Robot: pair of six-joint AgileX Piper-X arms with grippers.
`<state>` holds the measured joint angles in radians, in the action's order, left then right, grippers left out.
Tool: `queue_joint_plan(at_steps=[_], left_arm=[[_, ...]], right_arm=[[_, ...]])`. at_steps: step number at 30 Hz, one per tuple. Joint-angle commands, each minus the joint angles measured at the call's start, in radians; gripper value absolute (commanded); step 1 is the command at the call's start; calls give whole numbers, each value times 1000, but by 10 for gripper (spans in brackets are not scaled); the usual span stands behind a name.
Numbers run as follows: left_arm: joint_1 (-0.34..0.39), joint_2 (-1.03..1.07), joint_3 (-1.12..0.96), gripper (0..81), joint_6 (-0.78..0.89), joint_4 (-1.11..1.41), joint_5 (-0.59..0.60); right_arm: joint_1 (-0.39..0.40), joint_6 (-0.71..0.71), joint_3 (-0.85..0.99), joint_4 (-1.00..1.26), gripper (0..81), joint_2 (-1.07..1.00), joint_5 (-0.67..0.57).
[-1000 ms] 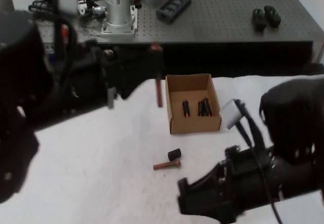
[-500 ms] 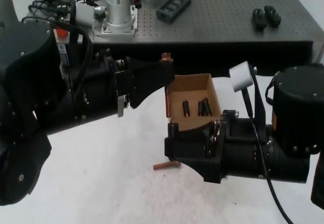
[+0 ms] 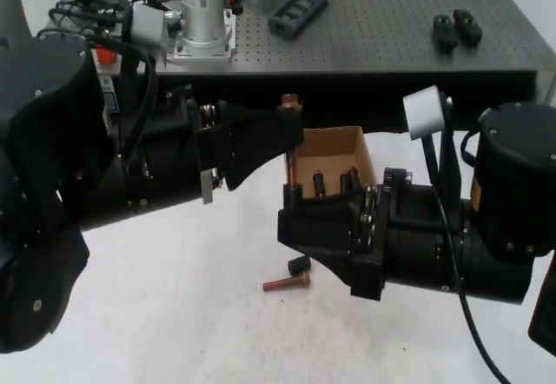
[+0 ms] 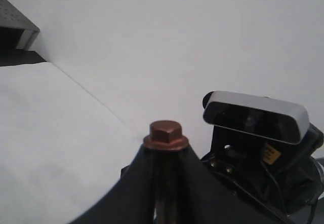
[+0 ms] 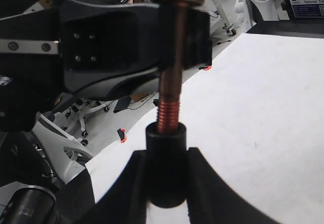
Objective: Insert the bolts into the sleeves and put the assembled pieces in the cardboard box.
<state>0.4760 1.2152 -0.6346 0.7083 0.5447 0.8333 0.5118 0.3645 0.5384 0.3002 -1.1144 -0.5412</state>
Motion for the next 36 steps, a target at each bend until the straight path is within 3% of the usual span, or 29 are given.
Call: queue_joint_plan(at_steps=[1, 6, 7, 8, 12, 13, 18, 23, 30, 36], left_arm=[[3, -4, -2, 7, 12, 11, 17], [3, -4, -2, 7, 10, 9, 69], [3, -4, -2, 41, 10, 9, 94], [3, -4, -2, 104, 13, 7, 107], [3, -4, -2, 490, 22, -1, 68], [3, -4, -2, 538, 27, -3, 56], [1, -4, -2, 471, -82, -72, -10], [1, 17, -16, 471, -331, -301, -131], [1, 159, -169, 412, -665, -668, -227], [53, 322, -377, 389, -979, -952, -390]], right_arm=[[-3, 2, 4, 25, 11, 2, -16], [-3, 2, 4, 47, 11, 2, 29], [-3, 2, 4, 60, 11, 2, 35], [-3, 2, 4, 78, 11, 2, 38], [-19, -2, 4, 95, 11, 2, 103], [-36, -2, 4, 92, 11, 2, 138], [-186, -54, 36, 52, 11, -29, 240], [-311, -185, 232, -158, 11, -214, 288], [-323, -365, 665, -585, 11, -606, 433], [-323, -387, 959, -795, 11, -874, 480]])
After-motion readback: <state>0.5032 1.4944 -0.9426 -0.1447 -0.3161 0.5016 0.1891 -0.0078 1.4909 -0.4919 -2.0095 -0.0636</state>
